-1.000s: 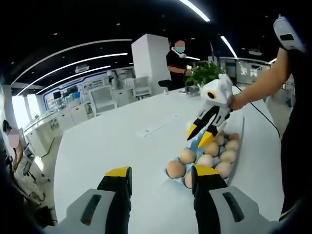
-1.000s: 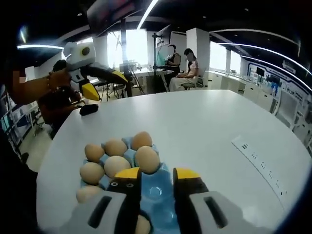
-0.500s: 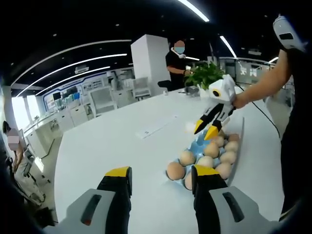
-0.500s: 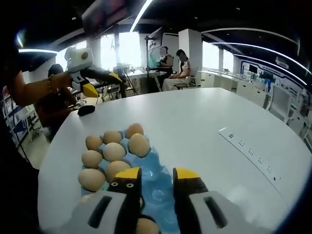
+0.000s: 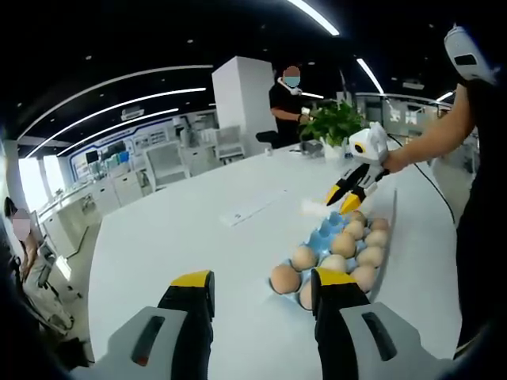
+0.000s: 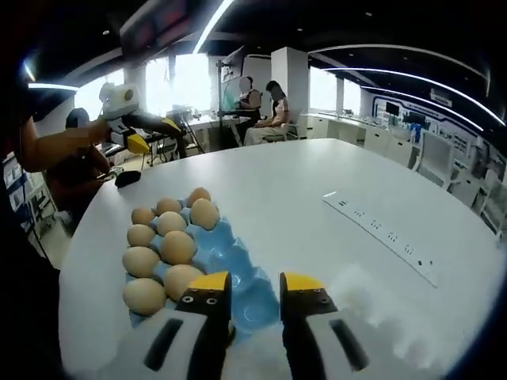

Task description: Place the egg into an empty slot of the egg tray after lifting it from the table, then release the egg inside the slot.

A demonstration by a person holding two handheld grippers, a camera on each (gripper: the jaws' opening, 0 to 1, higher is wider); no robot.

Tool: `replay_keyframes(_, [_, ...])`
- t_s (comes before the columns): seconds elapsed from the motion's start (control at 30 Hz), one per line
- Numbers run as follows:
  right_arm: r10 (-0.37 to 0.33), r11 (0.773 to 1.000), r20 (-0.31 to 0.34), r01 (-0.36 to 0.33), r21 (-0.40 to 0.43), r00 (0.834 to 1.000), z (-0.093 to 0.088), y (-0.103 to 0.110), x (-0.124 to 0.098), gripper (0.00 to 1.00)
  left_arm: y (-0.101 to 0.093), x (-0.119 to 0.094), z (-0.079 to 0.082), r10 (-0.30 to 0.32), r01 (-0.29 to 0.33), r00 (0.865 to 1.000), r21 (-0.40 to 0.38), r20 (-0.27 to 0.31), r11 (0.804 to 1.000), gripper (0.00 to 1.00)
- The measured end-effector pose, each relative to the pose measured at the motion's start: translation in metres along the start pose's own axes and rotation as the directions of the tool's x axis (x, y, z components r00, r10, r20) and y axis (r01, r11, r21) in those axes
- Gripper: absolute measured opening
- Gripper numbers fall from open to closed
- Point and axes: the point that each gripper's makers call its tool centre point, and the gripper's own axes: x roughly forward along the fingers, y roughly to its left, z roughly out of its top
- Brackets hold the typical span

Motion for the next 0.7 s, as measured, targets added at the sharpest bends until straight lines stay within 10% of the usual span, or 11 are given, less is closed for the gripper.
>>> replay_keyframes(0.7, [-0.079,0.996,-0.024,0.080,0.046,0.997,-0.029,-0.019,-0.036,0.25,0.001,0.000,0.000,-0.003,0.003,1.000,0.001,-0.008,1.000,0.49])
